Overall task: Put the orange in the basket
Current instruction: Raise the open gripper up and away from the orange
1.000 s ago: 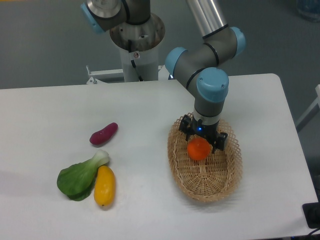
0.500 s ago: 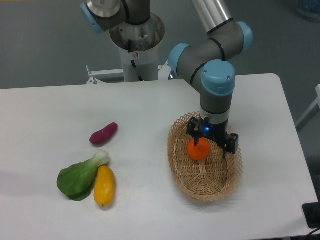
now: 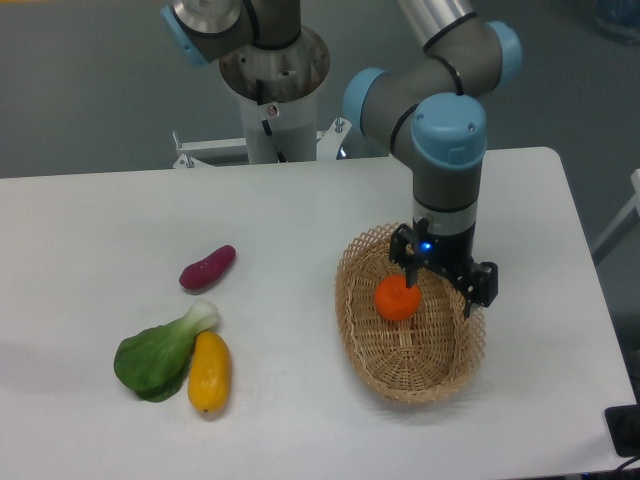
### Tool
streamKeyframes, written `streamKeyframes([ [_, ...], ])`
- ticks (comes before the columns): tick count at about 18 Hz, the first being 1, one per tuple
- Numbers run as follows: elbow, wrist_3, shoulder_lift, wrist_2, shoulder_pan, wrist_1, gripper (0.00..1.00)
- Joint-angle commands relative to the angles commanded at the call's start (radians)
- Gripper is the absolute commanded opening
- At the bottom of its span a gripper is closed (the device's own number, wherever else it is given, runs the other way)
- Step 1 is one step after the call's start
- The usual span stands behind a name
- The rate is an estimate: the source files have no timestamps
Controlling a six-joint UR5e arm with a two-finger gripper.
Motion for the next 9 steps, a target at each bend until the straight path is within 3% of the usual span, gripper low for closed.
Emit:
streamKeyframes([
  [4, 0.057, 0.035, 0.005, 0.0, 0.005, -0.083, 1.0],
  [9, 0.068, 0.038, 0.005, 0.002, 0.005, -0.088, 1.0],
])
